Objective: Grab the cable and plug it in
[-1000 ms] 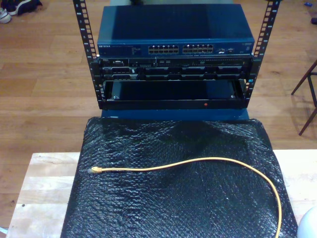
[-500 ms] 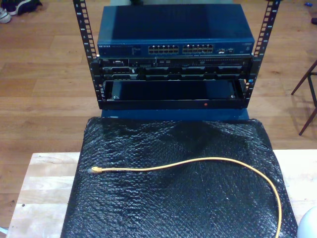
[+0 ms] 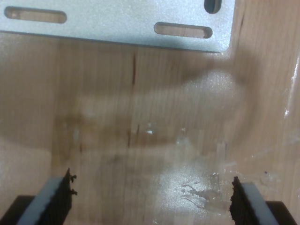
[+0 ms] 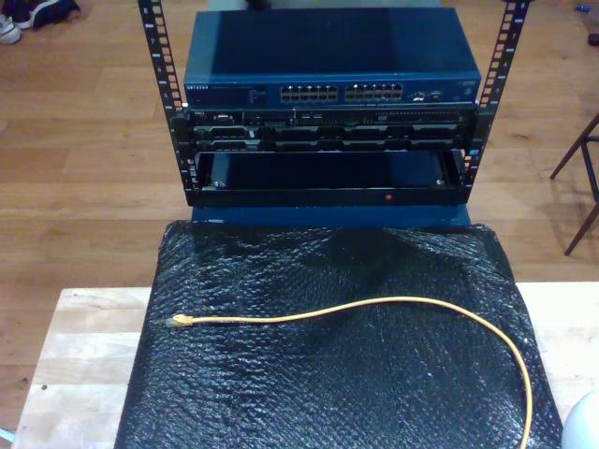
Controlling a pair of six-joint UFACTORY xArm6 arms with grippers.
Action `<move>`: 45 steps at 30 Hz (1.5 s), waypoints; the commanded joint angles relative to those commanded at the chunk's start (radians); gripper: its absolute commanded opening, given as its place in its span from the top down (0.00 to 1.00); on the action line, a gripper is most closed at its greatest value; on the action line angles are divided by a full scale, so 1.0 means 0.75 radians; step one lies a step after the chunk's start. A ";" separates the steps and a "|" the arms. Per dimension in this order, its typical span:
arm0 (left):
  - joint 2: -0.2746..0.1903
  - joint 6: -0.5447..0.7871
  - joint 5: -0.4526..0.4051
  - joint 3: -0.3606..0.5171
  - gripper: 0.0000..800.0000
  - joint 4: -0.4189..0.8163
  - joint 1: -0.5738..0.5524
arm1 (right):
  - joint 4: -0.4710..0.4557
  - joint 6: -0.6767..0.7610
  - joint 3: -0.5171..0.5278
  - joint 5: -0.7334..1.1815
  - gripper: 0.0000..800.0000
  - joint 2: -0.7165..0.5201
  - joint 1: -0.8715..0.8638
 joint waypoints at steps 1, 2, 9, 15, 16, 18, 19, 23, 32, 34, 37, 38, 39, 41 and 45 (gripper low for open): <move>0.000 0.000 0.000 0.000 0.00 0.000 0.000 | 0.000 0.000 0.000 0.000 0.00 0.000 0.000; 0.000 0.000 0.000 0.000 0.00 0.000 -0.002 | 0.000 0.000 0.000 0.000 0.00 0.000 0.000; 0.000 0.000 0.000 0.000 0.00 0.000 0.000 | 0.000 0.000 0.000 0.000 0.00 0.000 0.000; 0.000 0.006 0.004 -0.002 0.00 0.000 -0.002 | -0.002 -0.002 -0.002 0.000 0.00 0.000 0.000; 0.000 0.004 0.006 -0.002 0.00 0.002 -0.002 | -0.002 -0.002 -0.004 0.000 0.00 -0.002 0.000; 0.002 0.004 0.010 -0.004 0.00 0.002 -0.002 | -0.002 -0.002 -0.012 0.008 0.00 -0.004 0.002; 0.002 0.002 0.010 -0.004 0.00 0.002 -0.002 | -0.002 -0.002 -0.014 0.010 0.00 -0.008 0.002; -0.002 0.002 0.018 -0.014 0.00 0.002 -0.004 | -0.004 -0.002 -0.014 0.018 0.00 -0.065 0.002; -0.029 -0.006 0.072 -0.037 0.00 0.002 -0.006 | -0.010 0.002 -0.123 0.213 0.00 -0.078 0.000; -0.033 -0.006 0.076 -0.039 0.00 0.002 -0.008 | -0.008 0.006 -0.151 0.256 0.00 -0.078 -0.002; -0.068 -0.008 0.106 -0.053 0.00 0.002 -0.008 | -0.008 0.023 -0.192 0.311 0.00 -0.078 -0.002; -0.078 -0.008 0.123 -0.063 0.00 0.002 -0.008 | -0.006 0.037 -0.207 0.333 0.00 -0.078 -0.002; -0.088 -0.010 0.145 -0.078 0.00 0.002 -0.010 | -0.006 0.053 -0.227 0.358 0.00 -0.078 -0.002; -0.096 -0.016 0.198 -0.110 0.00 0.000 -0.012 | -0.004 0.096 -0.264 0.407 0.00 -0.078 0.000; -0.096 -0.059 0.319 -0.194 0.00 0.000 -0.018 | 0.000 0.174 -0.364 0.495 0.00 -0.068 0.006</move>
